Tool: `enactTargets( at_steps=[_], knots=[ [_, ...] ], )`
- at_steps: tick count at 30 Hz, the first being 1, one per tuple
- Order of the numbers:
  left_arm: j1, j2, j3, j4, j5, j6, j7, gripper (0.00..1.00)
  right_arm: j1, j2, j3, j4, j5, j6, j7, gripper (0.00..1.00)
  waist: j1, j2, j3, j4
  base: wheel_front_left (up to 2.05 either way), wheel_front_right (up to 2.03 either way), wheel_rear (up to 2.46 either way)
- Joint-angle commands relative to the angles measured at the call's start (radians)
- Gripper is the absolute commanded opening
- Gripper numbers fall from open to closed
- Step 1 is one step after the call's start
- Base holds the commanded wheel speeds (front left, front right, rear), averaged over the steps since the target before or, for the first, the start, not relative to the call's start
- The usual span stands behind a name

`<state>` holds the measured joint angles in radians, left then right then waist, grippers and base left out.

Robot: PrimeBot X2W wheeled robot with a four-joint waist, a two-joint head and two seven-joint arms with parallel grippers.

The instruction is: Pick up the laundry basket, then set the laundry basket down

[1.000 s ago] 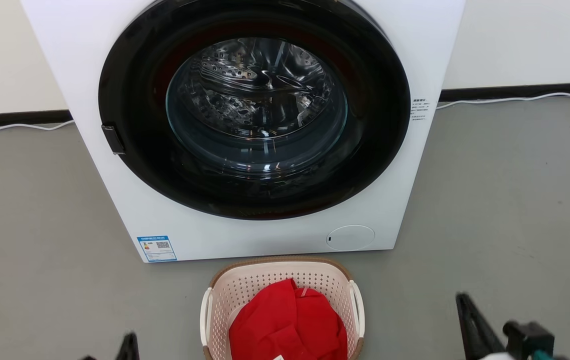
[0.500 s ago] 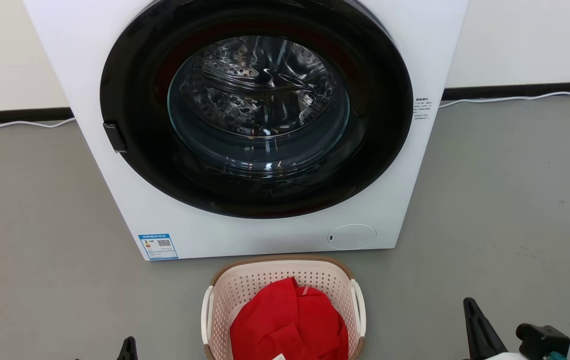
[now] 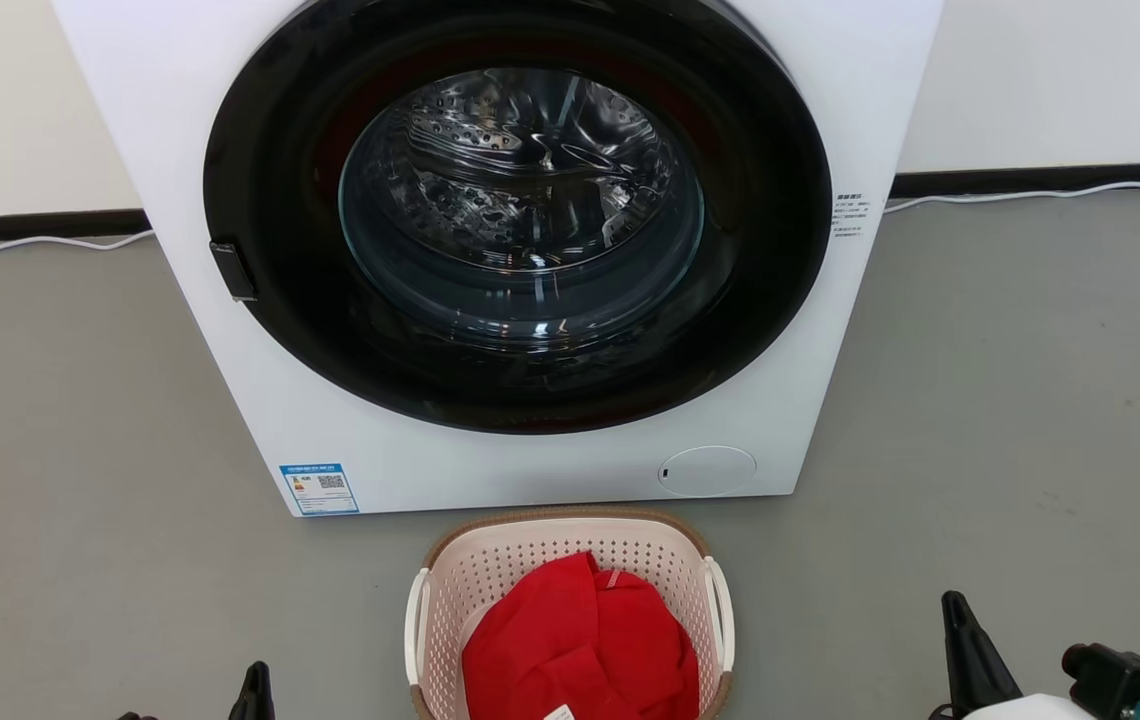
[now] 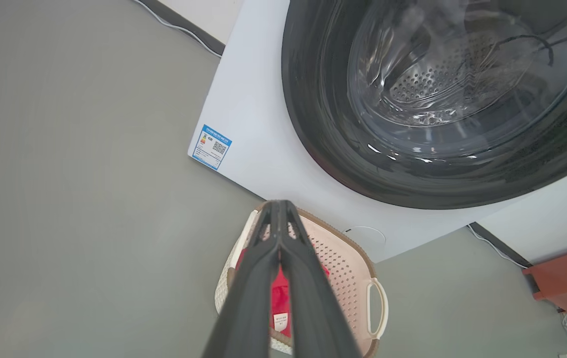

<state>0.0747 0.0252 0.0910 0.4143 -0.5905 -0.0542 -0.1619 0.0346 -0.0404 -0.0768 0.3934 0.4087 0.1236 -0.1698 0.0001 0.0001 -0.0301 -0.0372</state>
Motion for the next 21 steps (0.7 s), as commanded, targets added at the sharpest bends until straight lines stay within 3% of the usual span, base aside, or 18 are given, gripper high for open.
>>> enactTargets(
  at_steps=[1,21],
  knots=[
    [-0.049,0.009,0.006,-0.031,-0.033,-0.011,0.005,0.00,-0.050,-0.006,0.000,-0.032,0.035,0.002,0.010,0.00,-0.0001,-0.0001,0.000,0.001,0.00,0.00,0.00],
    [-0.077,0.013,0.010,-0.061,-0.241,-0.025,0.062,0.00,-0.069,-0.007,-0.008,-0.057,0.282,0.003,0.068,0.00,-0.0001,-0.0001,0.007,0.008,0.00,0.00,0.00]
  ],
)
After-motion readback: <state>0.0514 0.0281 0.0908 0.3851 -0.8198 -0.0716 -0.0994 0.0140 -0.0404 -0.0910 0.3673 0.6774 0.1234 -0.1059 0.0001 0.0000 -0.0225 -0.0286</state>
